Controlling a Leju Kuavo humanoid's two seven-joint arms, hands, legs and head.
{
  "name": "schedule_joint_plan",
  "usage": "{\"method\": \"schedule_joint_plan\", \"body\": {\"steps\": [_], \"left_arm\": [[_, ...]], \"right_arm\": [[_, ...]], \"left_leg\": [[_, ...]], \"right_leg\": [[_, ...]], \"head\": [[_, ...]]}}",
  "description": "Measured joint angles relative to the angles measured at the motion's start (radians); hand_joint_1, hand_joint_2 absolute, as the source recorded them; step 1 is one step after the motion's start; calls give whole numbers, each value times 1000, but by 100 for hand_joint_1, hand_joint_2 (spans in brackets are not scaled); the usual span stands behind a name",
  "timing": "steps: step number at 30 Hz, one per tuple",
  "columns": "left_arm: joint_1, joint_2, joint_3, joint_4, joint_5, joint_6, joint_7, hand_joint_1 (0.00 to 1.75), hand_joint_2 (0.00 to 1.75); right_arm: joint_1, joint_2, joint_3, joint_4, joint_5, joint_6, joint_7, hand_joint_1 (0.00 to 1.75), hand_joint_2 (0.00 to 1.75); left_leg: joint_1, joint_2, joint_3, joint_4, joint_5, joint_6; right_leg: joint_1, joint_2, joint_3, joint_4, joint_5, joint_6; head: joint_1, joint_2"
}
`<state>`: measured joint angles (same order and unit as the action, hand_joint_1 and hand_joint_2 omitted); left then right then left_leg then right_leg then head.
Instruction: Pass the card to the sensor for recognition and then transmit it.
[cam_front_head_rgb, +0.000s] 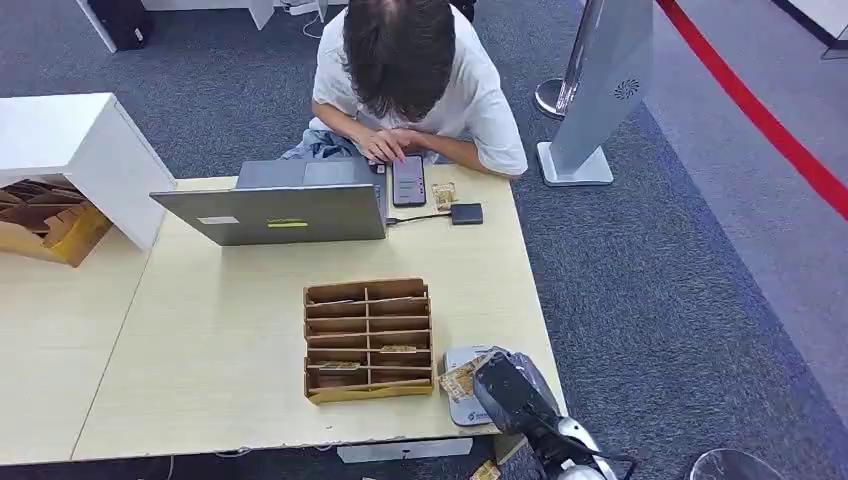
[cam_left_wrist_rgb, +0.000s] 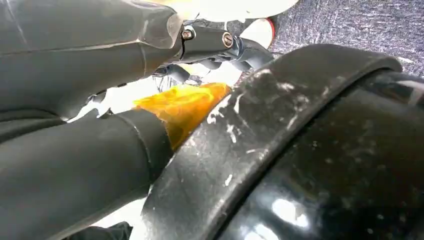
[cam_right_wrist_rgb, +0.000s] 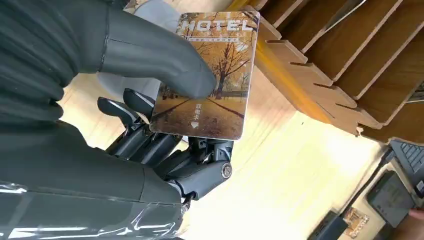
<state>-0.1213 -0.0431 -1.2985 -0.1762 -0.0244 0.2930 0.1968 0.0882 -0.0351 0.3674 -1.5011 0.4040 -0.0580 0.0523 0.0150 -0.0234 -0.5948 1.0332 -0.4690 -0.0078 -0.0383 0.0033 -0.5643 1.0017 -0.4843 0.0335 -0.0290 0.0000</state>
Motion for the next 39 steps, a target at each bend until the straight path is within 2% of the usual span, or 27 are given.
{"method": "schedule_joint_plan", "body": {"steps": [23,39], "left_arm": [[1,0,0,0,-3,0,1,0,0],[5,0,0,0,-5,6,4,0,0]], "right_arm": [[-25,28,-24,89,-1,-2,4,175,175],[-27,42,-46,118,34,-26,37,175,175]], "left_leg": [[0,0,0,0,0,0],[0,0,0,0,0,0]], "right_leg": [[0,0,0,0,0,0],[0,0,0,0,0,0]], "head": [[0,0],[0,0]]}}
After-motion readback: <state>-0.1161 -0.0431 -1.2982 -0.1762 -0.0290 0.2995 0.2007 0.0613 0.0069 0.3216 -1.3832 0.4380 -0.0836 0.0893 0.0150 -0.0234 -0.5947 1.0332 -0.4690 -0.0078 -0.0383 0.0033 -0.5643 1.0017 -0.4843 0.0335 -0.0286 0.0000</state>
